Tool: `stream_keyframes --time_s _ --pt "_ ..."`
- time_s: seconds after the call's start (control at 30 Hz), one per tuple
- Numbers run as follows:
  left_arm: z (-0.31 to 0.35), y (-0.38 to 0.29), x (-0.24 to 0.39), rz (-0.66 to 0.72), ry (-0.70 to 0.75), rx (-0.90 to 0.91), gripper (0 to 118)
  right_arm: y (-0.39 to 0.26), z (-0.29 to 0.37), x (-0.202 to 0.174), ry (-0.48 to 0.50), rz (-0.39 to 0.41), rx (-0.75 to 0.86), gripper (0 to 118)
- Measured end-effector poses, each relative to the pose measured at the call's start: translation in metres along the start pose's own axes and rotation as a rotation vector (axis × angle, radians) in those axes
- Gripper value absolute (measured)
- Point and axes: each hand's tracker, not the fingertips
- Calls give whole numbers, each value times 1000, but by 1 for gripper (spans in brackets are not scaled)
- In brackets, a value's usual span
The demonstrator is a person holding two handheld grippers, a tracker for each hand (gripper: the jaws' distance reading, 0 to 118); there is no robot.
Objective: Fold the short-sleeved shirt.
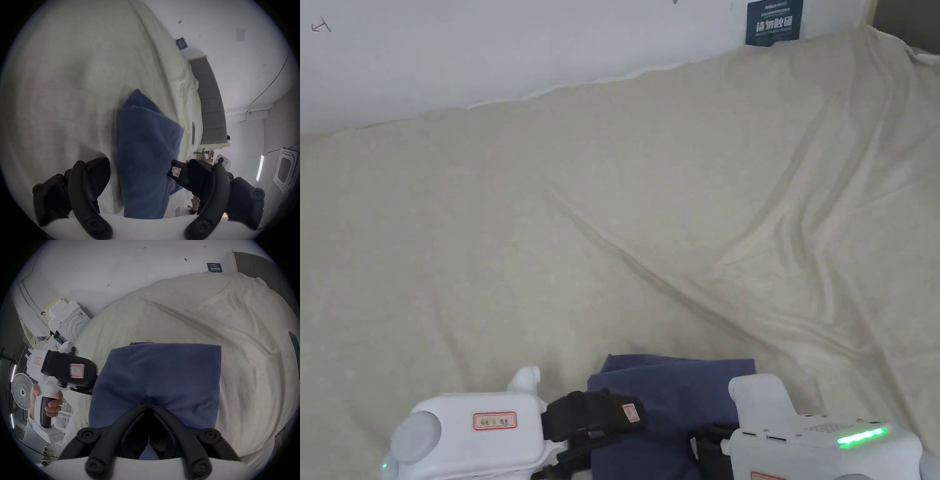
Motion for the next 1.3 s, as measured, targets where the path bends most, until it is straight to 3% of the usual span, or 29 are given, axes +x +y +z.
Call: stream_keyframes --time_s 0.1,0.23,0.27,0.33,0.43,0.63,0.83,0.9,1.07,1.2,1.3 --pt "-19 4 2 -30 -82 -51 102 1 -1 -1 -4 -5 -7 0" --pt "-22 7 4 -83 -52 -37 96 7 -1 1 0 -25 -22 0" --pt "-20 6 1 -81 -53 -35 84 8 1 2 3 -30 -25 0" --pt "-9 8 -9 -18 60 10 36 9 5 1 1 -38 -27 0" --pt "-7 9 -22 25 -65 -7 34 14 10 -3 -12 -58 -26 0" --pt "14 7 -6 -43 -2 -5 30 29 29 -14 -50 -24 26 0" --pt "108 28 -39 -111 146 97 30 42 38 -23 -66 -10 59 0" --pt "154 35 -64 -108 239 121 30 45 34 -31 -94 13 57 0" --pt "261 59 -129 -20 478 204 30 51 14 -45 -69 -23 46 0" --pt "331 82 -180 64 692 255 30 59 -7 -69 -65 32 14 0" --pt "363 100 -195 -32 936 191 30 65 -20 -83 -50 59 -8 0"
